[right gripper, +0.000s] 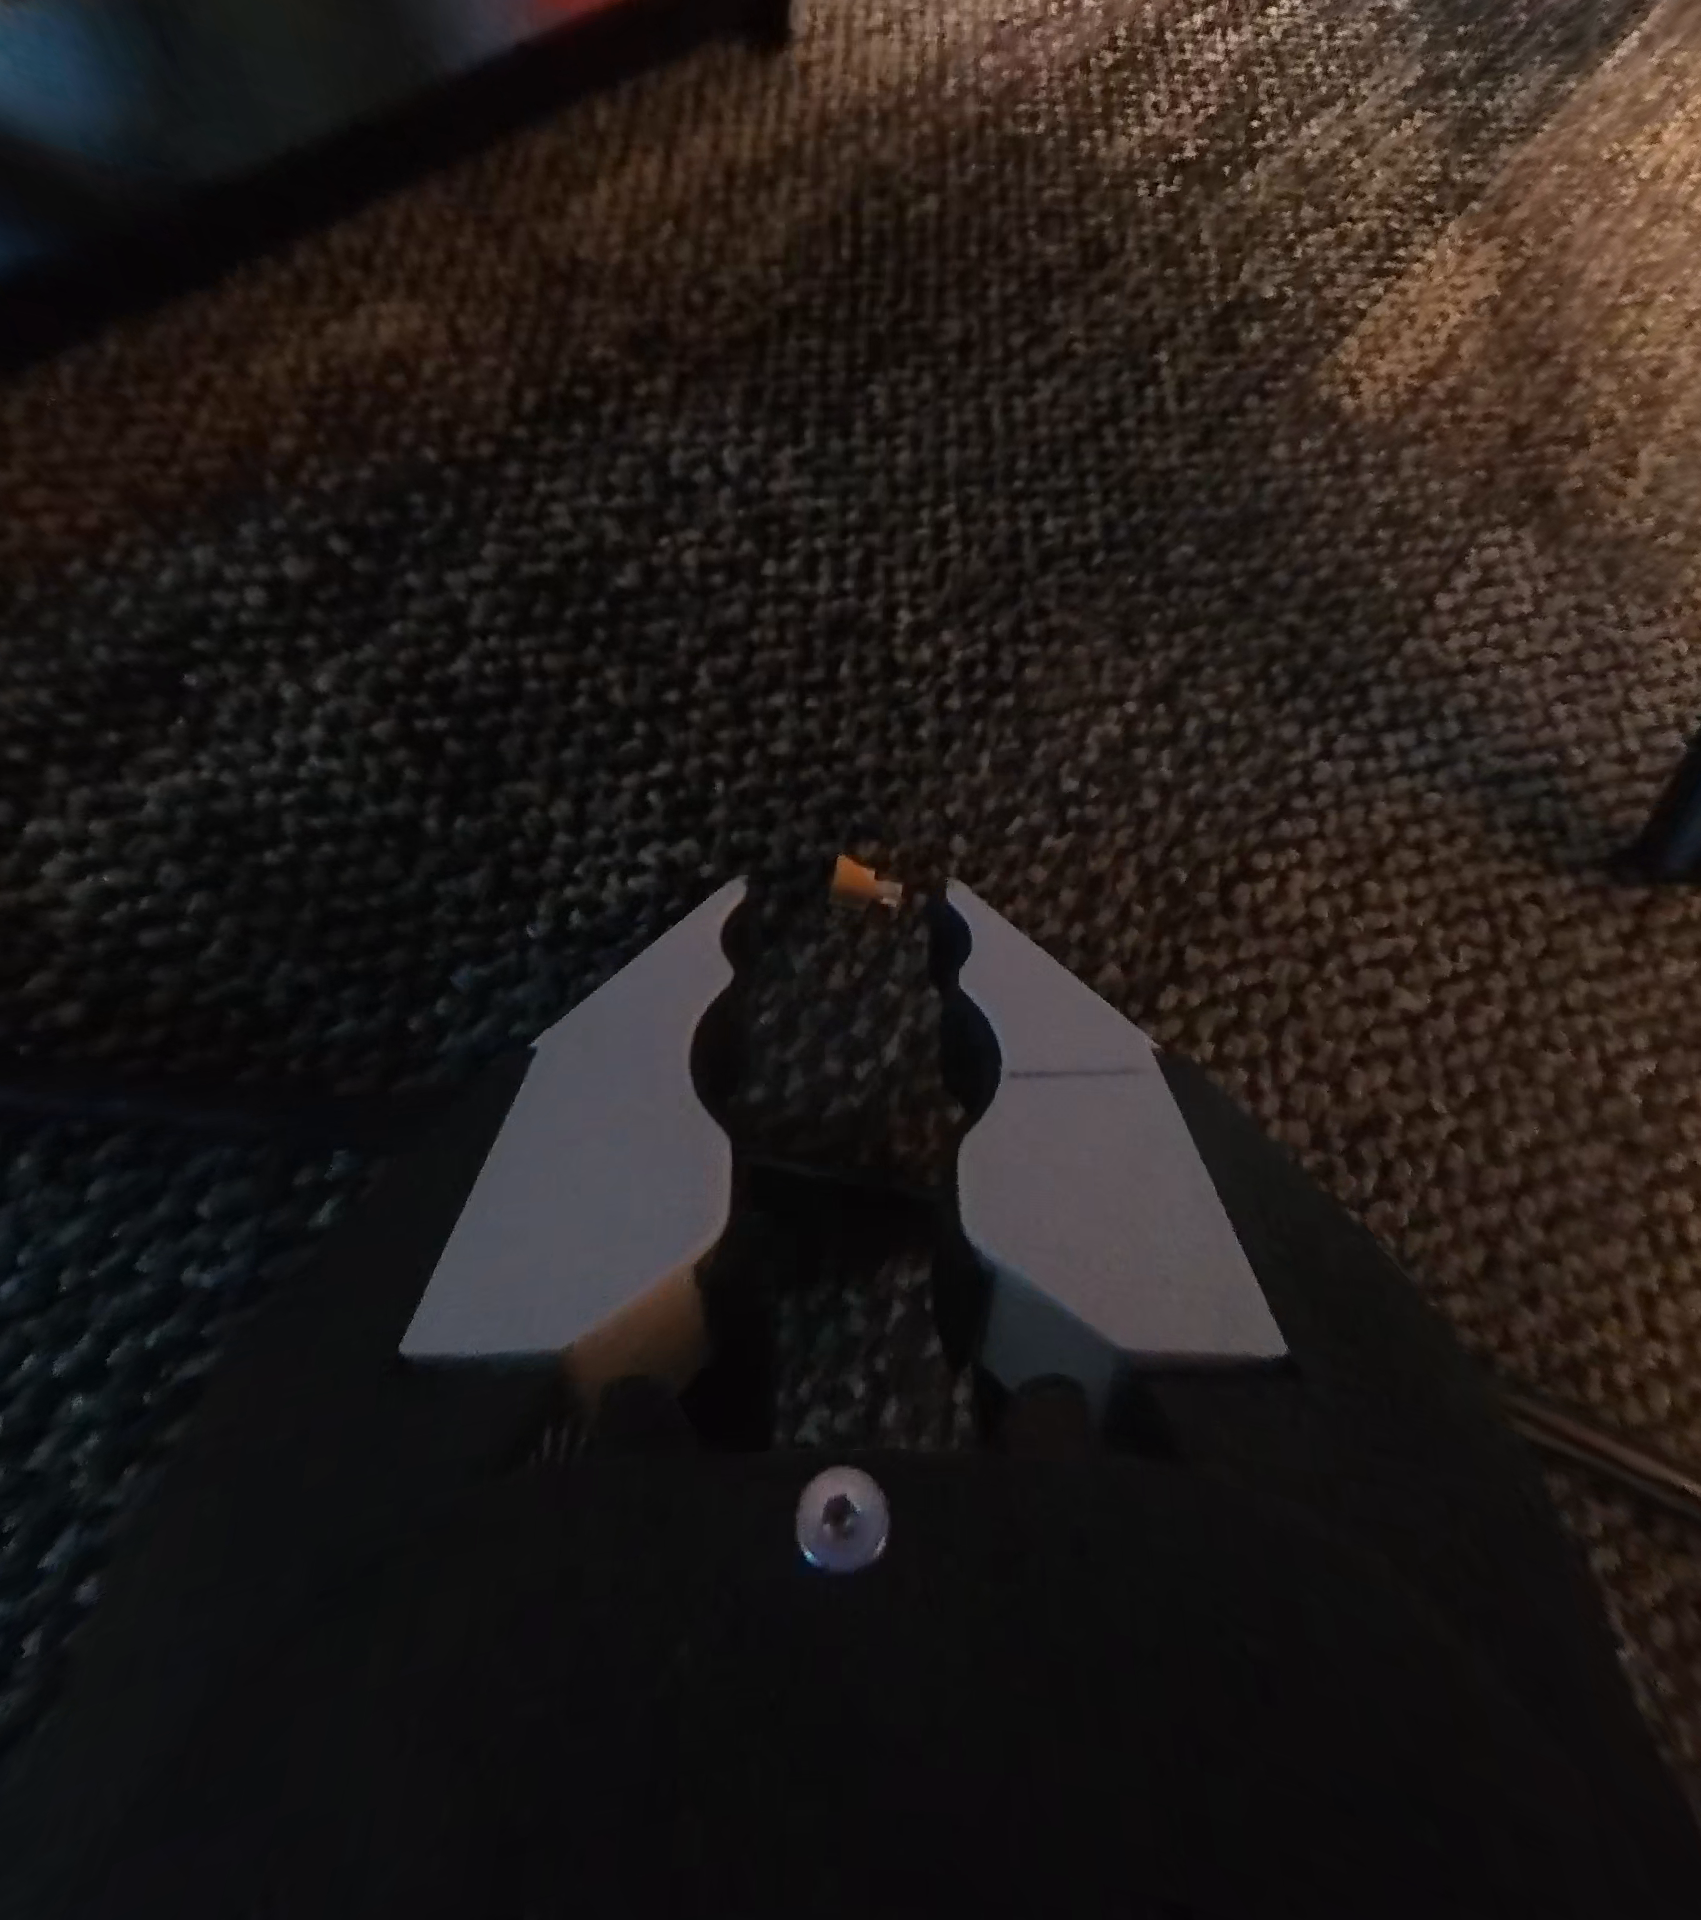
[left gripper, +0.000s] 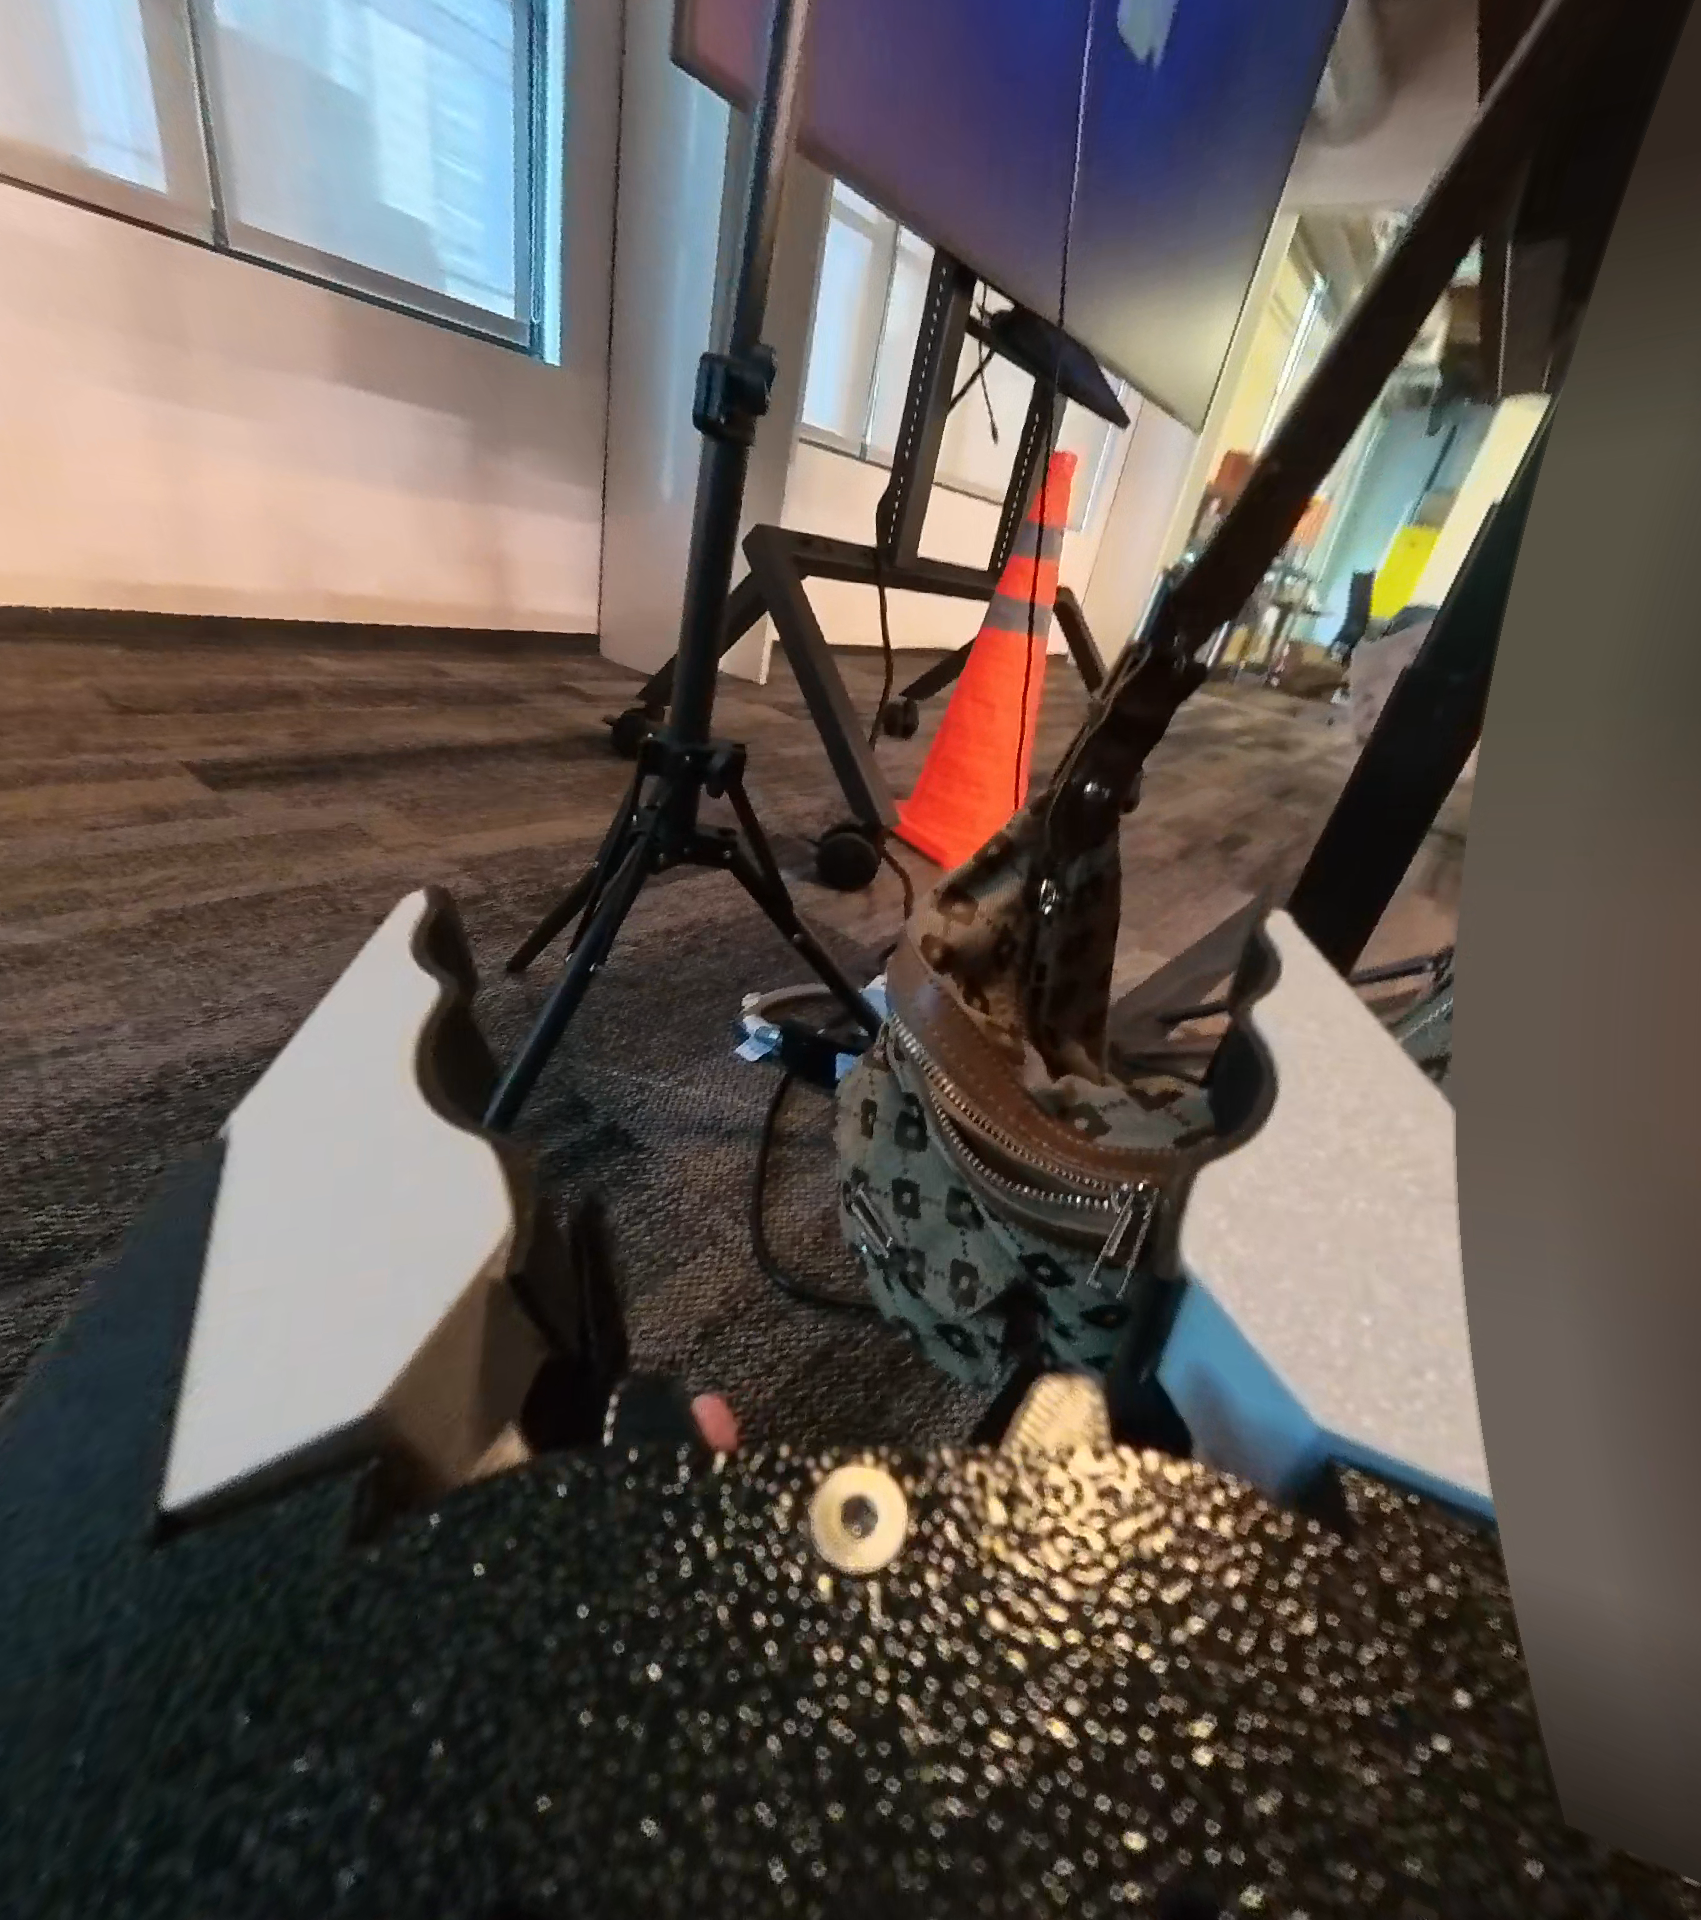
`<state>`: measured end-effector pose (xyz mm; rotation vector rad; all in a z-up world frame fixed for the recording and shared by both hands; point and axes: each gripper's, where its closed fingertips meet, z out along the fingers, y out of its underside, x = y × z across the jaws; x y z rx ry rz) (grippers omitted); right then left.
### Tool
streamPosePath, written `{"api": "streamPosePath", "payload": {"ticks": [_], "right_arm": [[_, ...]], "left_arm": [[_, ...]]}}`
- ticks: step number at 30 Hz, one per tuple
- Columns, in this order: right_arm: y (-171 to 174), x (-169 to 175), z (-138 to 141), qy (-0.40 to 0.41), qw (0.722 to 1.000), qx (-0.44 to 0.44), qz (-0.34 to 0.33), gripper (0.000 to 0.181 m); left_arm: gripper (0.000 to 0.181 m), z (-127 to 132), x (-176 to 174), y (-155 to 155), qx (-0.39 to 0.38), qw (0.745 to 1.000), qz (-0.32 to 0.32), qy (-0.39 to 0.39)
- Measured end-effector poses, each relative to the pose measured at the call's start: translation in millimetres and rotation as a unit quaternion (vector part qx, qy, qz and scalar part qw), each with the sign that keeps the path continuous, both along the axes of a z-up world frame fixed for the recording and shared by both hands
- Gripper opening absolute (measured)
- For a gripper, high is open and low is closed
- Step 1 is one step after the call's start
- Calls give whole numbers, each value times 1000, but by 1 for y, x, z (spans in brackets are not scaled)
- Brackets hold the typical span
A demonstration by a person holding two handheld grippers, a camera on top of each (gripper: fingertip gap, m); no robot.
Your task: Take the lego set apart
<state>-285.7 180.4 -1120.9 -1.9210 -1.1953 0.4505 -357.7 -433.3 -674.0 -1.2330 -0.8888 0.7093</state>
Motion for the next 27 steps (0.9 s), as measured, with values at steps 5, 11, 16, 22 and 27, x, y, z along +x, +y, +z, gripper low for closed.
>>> {"api": "streamPosePath", "payload": {"ticks": [5,11,16,22,27], "right_arm": [[1,0,1,-1,1000,14,-1,31],[0,-2,-1,-14,1000,-6,16,27],[2,-1,-8,-60,996,-54,33,14],[2,-2,-8,-87,992,-78,56,12],[-29,-14,36,-75,971,116,197,13]], "left_arm": [[140,-4,2,2,-12,1000,-5,-4],[133,-9,6,11,-18,1000,-21,-11],[141,-9,8,15,-20,999,-30,-11],[137,-9,12,20,-23,999,-42,-8],[137,-2,16,17,-31,999,-42,5]]}}
